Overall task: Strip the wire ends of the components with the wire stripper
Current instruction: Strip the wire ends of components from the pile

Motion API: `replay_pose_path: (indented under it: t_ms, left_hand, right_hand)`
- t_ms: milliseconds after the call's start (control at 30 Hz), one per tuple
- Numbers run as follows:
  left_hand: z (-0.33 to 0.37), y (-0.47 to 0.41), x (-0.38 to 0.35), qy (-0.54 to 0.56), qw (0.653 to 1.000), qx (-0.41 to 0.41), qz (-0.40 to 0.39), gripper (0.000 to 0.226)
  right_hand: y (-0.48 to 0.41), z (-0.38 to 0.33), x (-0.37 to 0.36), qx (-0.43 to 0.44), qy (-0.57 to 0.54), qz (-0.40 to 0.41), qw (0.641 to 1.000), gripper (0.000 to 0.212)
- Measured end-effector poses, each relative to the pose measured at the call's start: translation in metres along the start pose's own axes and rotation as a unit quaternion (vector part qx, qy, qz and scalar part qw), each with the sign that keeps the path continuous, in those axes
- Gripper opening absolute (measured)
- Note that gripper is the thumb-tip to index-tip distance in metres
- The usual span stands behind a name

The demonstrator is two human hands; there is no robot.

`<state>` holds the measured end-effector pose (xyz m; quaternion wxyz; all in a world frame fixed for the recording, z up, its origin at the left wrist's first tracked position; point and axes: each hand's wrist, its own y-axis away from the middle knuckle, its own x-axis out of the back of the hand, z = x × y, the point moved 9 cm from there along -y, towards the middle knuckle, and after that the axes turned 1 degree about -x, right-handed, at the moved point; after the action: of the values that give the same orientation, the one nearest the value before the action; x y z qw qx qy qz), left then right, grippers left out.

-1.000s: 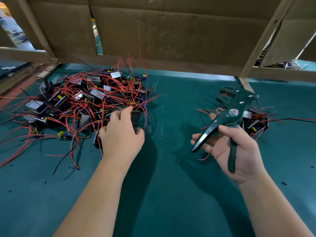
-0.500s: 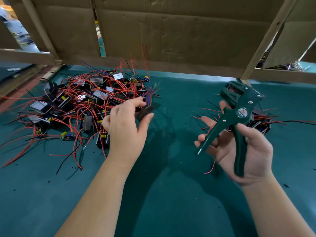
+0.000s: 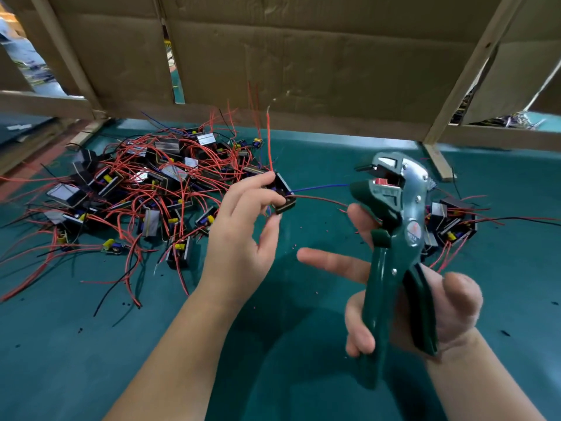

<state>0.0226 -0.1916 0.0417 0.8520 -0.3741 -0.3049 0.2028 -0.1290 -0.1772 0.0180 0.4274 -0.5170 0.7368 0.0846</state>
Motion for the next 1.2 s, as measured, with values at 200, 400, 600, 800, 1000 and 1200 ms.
replay_pose_path:
  t_ms: [200, 400, 600, 800, 1000, 1200]
  left_hand:
    - [-0.022, 0.006, 0.006, 0.140, 0.976, 0.142, 0.086, 0.011]
    - [-0.029, 0.005, 0.011, 0.152, 0.967, 0.169, 0.115, 0.021]
    - [-0.033, 0.006, 0.005, 0.198, 0.957, 0.188, 0.094, 0.025]
    - [-0.039, 0.010, 0.002, 0.284, 0.923, 0.231, 0.121, 0.027]
    - [-0.044, -0.010, 0.000, 0.221, 0.923, 0.252, 0.189, 0.023]
    - [-0.053, -0.099, -0.022, 0.003, 0.971, 0.202, 0.127, 0.036]
  right_hand:
    - [-0.003, -0.008, 0.014, 0.039, -0.060, 0.045, 0.996, 0.074]
    - [0.003, -0.023, 0.023, 0.084, -0.117, 0.086, 0.986, 0.069]
    - [0.008, -0.029, 0.030, 0.099, -0.136, 0.115, 0.979, 0.070]
    - [0.008, -0.029, 0.035, 0.101, -0.137, 0.128, 0.977, 0.067]
    - [0.007, -0.029, 0.037, 0.098, -0.086, 0.148, 0.980, 0.068]
    - [0.011, -0.030, 0.042, 0.097, 0.019, 0.217, 0.971, 0.079]
